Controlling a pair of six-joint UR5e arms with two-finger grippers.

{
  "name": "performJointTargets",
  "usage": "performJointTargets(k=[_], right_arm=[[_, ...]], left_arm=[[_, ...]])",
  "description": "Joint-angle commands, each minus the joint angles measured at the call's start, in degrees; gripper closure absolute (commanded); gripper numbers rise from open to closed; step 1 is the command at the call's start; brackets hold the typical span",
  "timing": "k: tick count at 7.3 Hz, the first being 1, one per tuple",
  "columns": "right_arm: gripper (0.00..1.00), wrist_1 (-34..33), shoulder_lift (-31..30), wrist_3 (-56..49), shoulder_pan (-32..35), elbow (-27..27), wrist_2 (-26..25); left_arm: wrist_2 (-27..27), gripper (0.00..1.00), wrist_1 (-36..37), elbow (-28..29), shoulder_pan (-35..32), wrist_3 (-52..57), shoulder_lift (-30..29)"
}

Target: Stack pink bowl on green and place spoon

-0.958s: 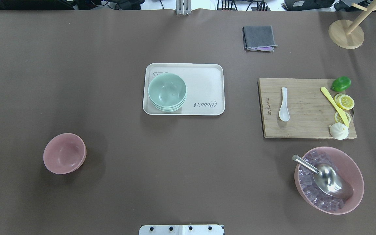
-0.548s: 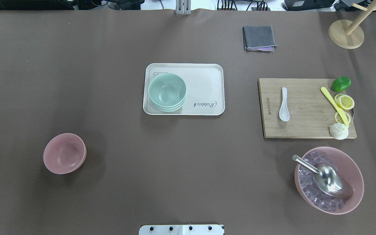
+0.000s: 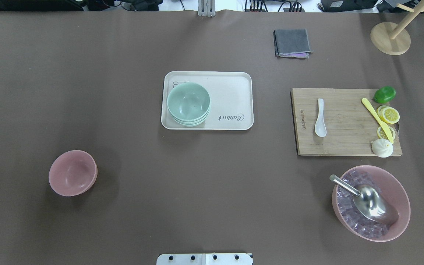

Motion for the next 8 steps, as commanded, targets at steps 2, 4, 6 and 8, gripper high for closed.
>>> performJointTargets(k=[2,4,6,8], right_arm=[[0.0,0.09,0.0,0.0,0.0,0.0,1.11],[0.0,0.0,0.0,0.0,0.0,0.0,1.12],[0.0,0.0,0.0,0.0,0.0,0.0,1.21],[0.0,0.09,-0.09,0.0,0.0,0.09,1.21]], left_arm=[[-0.01,0.02,-0.15,0.0,0.03,0.0,0.0],[-0.01,0.02,-0.15,0.0,0.03,0.0,-0.09],[-0.01,0.02,-0.24,-0.09,0.03,0.0,0.0],[0.17,0.02,-0.16,-0.18,0.03,0.0,-0.09]])
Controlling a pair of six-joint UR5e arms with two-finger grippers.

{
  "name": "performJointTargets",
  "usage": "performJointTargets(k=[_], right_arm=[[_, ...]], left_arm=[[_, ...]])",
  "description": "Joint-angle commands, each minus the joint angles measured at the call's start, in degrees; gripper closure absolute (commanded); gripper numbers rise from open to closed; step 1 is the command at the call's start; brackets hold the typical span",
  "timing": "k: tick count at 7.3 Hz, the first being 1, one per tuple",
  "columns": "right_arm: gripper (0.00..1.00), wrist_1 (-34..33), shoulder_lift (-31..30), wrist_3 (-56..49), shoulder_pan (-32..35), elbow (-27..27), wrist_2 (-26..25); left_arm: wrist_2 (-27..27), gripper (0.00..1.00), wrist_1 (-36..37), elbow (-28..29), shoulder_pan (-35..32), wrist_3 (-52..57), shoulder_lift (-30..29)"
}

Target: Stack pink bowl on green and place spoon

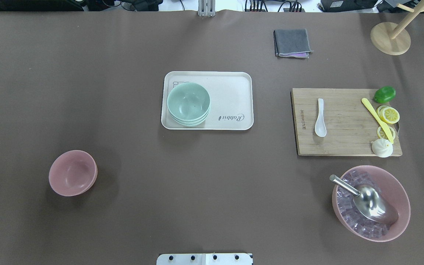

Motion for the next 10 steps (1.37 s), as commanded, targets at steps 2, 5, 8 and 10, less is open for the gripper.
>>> performJointTargets(k=[2,5,8,10], right_arm=[[0.0,0.07,-0.07,0.0,0.0,-0.01,-0.04],[0.0,0.07,0.02,0.0,0.0,0.08,-0.04],[0.0,0.07,0.02,0.0,0.0,0.08,0.05],[0.0,0.07,-0.06,0.0,0.0,0.51,0.05]], left_arm=[[0.18,0.02,0.07,-0.15,0.0,0.0,-0.04],[0.01,0.02,0.07,0.02,0.09,0.0,-0.04],[0.01,0.02,0.24,-0.15,0.09,-0.09,-0.04],[-0.17,0.02,0.24,-0.94,0.0,-0.44,-0.04]])
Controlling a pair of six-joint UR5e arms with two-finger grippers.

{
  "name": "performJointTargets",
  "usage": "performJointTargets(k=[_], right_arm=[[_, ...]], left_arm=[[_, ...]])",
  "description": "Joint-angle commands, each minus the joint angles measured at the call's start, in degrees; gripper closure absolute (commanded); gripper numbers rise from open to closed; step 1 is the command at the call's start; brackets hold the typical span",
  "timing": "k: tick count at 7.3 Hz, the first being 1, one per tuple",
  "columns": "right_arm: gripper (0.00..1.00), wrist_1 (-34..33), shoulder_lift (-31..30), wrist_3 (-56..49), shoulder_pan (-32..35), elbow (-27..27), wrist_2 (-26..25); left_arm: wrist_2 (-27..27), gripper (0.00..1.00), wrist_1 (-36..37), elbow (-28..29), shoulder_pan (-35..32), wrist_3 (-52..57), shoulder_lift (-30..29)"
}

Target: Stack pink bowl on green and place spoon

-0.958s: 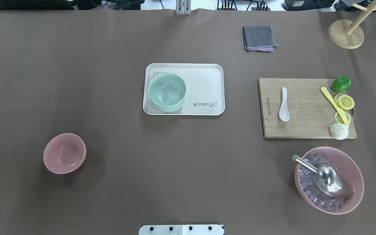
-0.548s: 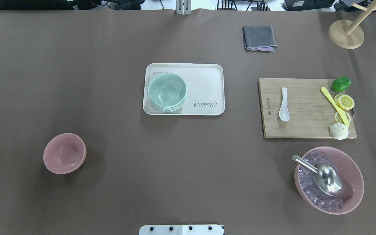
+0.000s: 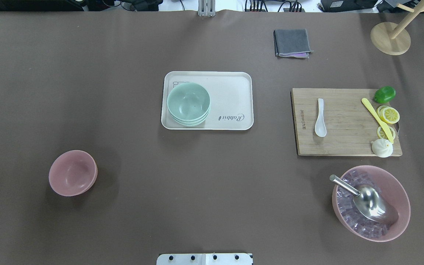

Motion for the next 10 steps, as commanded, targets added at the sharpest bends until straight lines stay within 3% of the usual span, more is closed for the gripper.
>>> performJointTargets(k=[1,8,10], right_arm=[[0.0,0.0,-0.07,0.09,0.0,0.28,0.01],[0.0,-0.09,-0.25,0.09,-0.09,0.28,0.19],[0.0,-0.09,-0.25,0.09,-0.09,0.28,0.27]], left_arm=[[0.25,0.02,-0.42,-0.53,-0.07,-0.25,0.0],[-0.54,0.02,-0.95,-1.75,0.63,-0.25,-4.13],[-2.8,0.02,-7.41,-0.97,0.63,-0.42,-2.29]])
